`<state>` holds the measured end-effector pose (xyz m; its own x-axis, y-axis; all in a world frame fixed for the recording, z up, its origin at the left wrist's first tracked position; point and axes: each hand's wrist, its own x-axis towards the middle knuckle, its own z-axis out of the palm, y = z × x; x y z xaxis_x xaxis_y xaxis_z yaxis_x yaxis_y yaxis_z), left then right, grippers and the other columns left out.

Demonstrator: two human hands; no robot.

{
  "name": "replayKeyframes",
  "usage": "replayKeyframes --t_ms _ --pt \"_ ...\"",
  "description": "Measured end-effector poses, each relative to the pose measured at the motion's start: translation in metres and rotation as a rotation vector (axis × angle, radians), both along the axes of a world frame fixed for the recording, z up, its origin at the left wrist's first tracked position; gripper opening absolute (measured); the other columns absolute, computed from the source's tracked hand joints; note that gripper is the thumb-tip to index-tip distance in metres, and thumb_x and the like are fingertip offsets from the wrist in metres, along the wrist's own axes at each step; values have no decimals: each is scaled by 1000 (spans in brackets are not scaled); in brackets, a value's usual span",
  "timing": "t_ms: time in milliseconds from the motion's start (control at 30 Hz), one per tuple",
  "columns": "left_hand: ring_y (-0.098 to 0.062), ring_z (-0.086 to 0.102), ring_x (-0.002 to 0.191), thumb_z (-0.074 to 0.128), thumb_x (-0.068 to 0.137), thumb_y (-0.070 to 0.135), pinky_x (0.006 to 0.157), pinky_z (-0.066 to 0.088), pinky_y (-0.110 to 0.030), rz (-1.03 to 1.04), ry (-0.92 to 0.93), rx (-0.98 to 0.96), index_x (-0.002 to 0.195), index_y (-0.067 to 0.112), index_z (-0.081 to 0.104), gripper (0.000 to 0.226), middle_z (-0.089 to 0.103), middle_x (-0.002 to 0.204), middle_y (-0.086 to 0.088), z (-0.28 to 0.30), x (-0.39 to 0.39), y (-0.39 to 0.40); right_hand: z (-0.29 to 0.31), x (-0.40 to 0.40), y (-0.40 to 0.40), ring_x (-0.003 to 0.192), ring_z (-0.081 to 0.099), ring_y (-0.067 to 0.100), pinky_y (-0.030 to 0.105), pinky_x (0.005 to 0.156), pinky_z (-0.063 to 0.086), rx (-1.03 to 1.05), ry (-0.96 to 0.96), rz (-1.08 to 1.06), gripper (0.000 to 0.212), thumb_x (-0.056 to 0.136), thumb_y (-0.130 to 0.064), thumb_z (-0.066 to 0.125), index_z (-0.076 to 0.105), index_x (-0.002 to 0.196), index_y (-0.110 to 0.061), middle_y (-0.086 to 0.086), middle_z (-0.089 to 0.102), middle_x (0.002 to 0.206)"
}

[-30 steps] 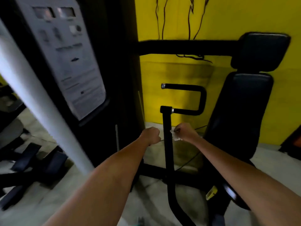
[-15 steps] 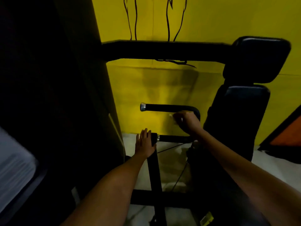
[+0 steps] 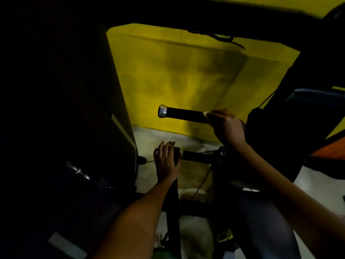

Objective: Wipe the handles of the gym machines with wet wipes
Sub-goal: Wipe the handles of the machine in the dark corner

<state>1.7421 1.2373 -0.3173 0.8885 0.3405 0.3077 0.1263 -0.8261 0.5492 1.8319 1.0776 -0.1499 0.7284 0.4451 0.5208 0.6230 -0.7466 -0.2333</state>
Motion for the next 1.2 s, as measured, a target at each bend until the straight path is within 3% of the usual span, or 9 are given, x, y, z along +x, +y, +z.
replayKeyframes --t_ms 233,367,467,633,800,933,1000,1067,1200 --pt "-27 38 125 30 96 51 100 35 -42 74 -152 15 115 13 64 55 61 119 -9 -18 9 -6 0 17 13 77 70 30 34 64 55 158 79 135 32 71 8 52 74 92 -2 14 72 92" --pt "-27 41 124 30 96 52 97 39 -42 103 -205 33 112 16 63 52 61 118 -8 -23 11 -7 20 35 40 60 67 19 4 55 39 202 9 285 8 80 -7 67 74 81 -3 12 71 72" --pt "-26 39 125 30 94 53 98 38 -39 113 -188 31 114 23 53 43 55 120 -2 -21 11 -7 23 36 84 66 70 26 26 57 55 222 -20 454 20 83 -16 62 74 83 0 16 72 76" --pt "-26 41 124 35 93 49 96 42 -40 115 -211 34 114 21 53 39 57 118 -5 -22 10 -7 4 46 101 83 65 43 51 65 54 -245 130 566 28 88 -5 47 64 110 -2 25 65 103" --pt "-27 43 122 31 95 52 94 43 -42 109 -215 60 111 17 61 49 61 116 -6 -24 11 -6 21 70 88 77 67 28 39 65 52 -550 171 544 21 92 -16 53 68 106 -9 13 71 93" --pt "-27 44 122 31 94 52 94 44 -40 107 -208 48 114 22 54 42 58 118 -4 -22 13 -6 31 60 115 84 64 14 27 69 45 -401 161 661 20 94 -15 53 68 106 -11 6 70 102" --pt "-28 44 122 32 94 51 94 44 -40 99 -218 49 114 21 54 42 56 118 -3 -23 12 -5 16 46 115 97 65 23 35 72 49 -370 155 701 26 94 -4 47 59 114 -15 12 65 116" --pt "-28 43 122 33 95 50 94 43 -42 87 -215 49 113 19 57 43 58 118 -4 -25 11 -5 -4 49 101 86 67 33 41 64 54 -391 118 638 36 91 1 48 53 120 -19 15 64 114" --pt "-27 43 122 33 94 50 95 43 -42 89 -209 39 114 19 56 43 61 117 -7 -26 12 -5 -30 101 67 90 65 29 38 74 53 -608 181 401 29 91 -28 40 56 115 -29 5 64 103"
